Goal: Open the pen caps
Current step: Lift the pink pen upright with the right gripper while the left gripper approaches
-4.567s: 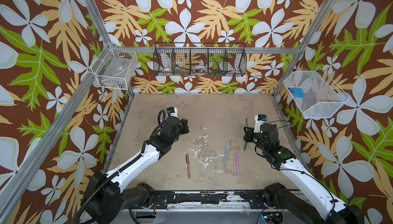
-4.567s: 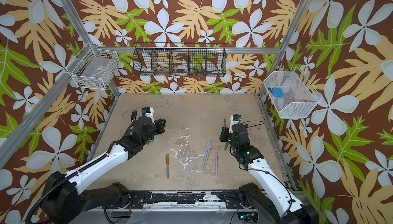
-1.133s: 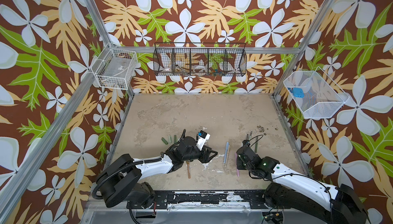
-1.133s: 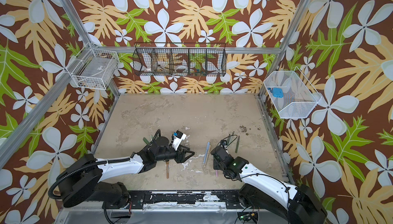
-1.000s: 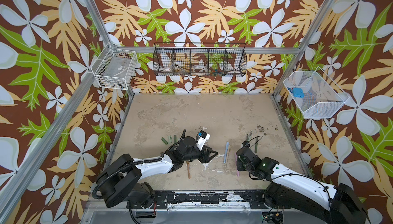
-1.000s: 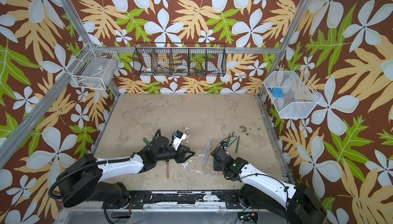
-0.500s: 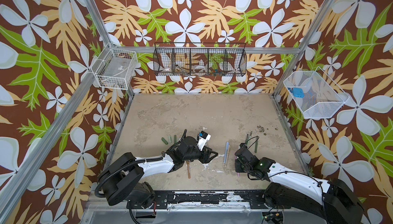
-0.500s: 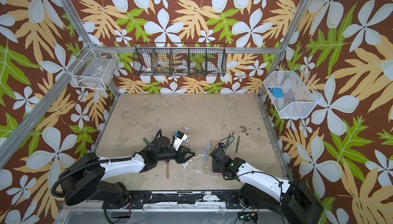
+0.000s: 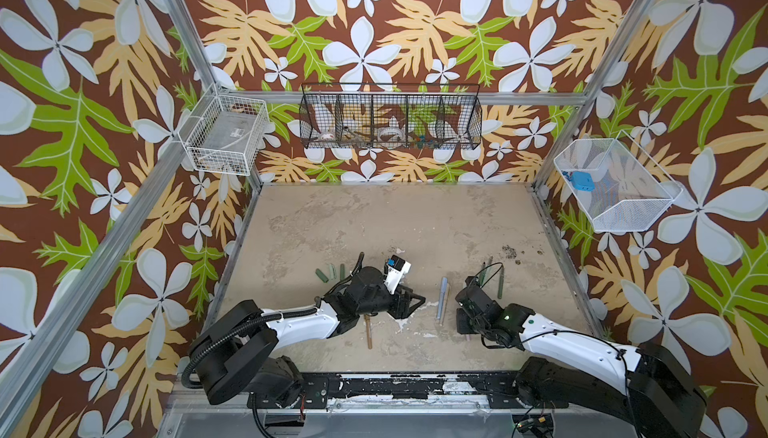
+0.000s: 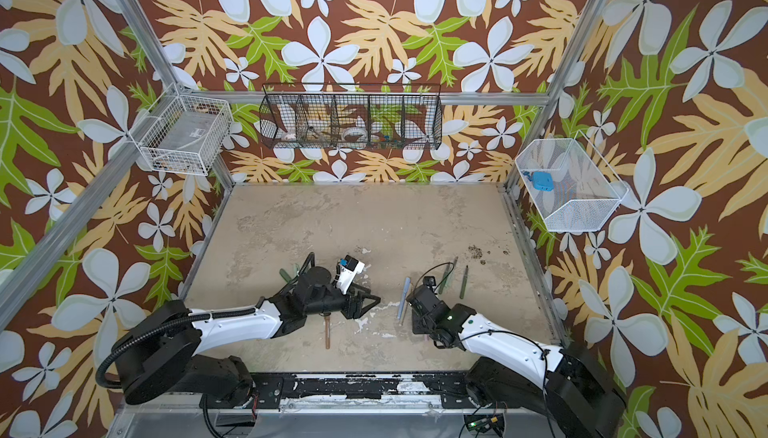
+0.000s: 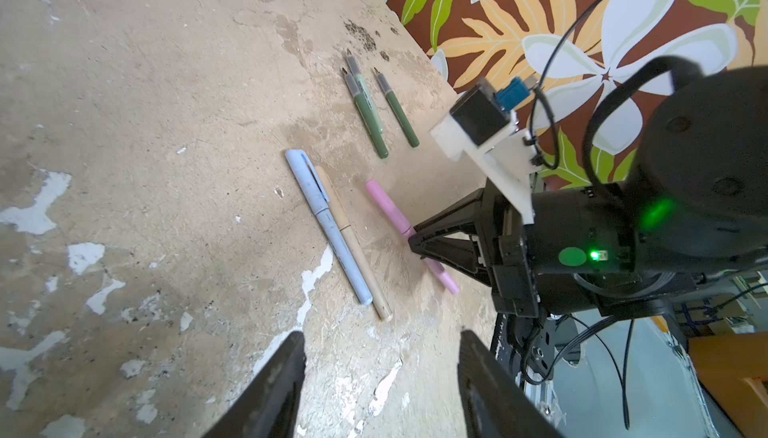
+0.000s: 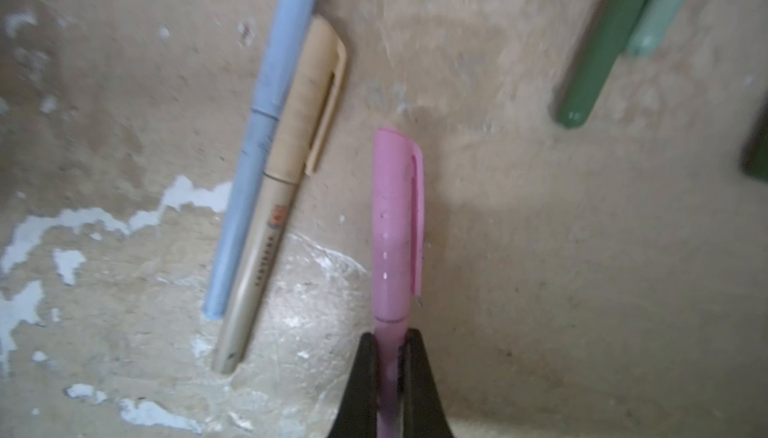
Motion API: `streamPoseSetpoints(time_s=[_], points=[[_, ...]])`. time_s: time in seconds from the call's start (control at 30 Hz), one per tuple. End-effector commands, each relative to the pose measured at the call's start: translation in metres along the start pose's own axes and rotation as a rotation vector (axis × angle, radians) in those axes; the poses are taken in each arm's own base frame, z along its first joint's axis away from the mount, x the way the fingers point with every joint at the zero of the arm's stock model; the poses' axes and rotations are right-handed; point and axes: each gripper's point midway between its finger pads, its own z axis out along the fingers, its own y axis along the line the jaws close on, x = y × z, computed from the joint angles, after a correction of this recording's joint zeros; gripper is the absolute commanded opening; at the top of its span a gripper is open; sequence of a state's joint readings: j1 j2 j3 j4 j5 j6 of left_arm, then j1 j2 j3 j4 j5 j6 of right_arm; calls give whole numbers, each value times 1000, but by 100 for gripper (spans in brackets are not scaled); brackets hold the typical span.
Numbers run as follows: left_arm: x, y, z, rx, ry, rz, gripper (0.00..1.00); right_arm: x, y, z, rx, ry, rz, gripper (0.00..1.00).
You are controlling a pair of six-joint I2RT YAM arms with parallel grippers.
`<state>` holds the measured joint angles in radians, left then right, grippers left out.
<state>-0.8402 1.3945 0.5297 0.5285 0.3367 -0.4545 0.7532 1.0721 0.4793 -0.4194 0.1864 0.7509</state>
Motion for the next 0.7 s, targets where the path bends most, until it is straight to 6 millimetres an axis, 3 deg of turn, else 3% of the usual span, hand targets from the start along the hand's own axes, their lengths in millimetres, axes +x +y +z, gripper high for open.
streamPoseSetpoints(time_s=[0.0,0.1,0.2,0.3,0.47,0.53,0.67], points=[[-18,1,-7,-25,-80,-27,62,-38,14,-20,-20,-112,-43,2],[-45,-6,-19,22,-169,-102,62,-86,42,-52,-97,-240,-85,4],[-79,-14,-41,96,-296,-169,62,-130,88,-93,-294,-399,-177,5],[-112,-22,-69,165,-440,-175,61,-159,124,-132,-460,-546,-284,6],[-145,-41,-98,260,-593,-78,61,-171,161,-160,-632,-623,-435,6],[-146,-52,-110,329,-641,-2,61,-166,171,-162,-693,-636,-473,6],[-138,-45,-136,392,-749,27,61,-149,181,-158,-809,-664,-518,7]])
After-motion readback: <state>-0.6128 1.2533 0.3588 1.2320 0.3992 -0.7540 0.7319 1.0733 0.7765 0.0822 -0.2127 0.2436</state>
